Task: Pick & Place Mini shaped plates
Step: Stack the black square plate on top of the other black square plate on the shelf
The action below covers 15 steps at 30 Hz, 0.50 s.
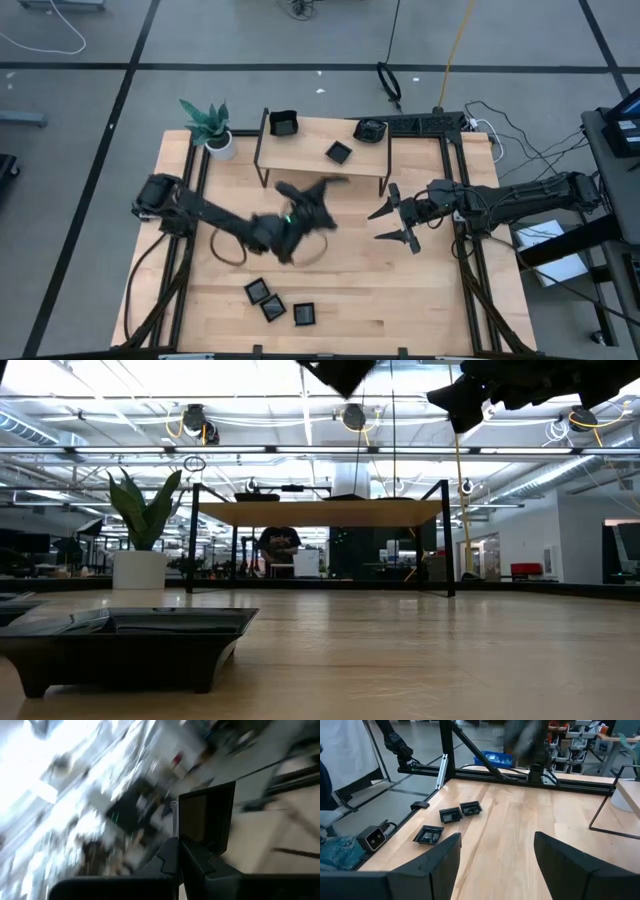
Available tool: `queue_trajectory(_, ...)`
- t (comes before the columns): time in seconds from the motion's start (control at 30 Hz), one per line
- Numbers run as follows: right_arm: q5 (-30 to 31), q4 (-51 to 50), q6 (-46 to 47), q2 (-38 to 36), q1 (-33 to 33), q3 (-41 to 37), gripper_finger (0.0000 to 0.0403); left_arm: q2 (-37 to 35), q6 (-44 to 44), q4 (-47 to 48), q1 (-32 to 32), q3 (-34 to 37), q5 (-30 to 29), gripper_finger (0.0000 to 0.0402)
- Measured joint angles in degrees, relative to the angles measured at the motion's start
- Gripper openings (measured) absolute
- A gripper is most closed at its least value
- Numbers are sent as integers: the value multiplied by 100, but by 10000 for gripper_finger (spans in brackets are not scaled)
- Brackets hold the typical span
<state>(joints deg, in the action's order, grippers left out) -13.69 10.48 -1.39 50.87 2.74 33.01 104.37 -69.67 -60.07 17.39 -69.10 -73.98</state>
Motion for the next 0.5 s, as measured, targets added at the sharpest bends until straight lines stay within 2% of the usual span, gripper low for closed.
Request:
queue_trajectory(0.13,20,2,-122,0,0,0,238,-568,485,510,-594,-2,-353,7)
queue_trajectory(0.3,20,28,-226,0,0,0,238,-1023,1562,1771,-1546,-7,-221,4)
queue_trajectory(0.37,21,56,-282,0,0,0,238,-1078,2300,2313,-1862,-7,361,7)
queue_trajectory(0.5,15,14,-297,0,0,0,238,-1114,3477,3260,-2333,-44,1886,4)
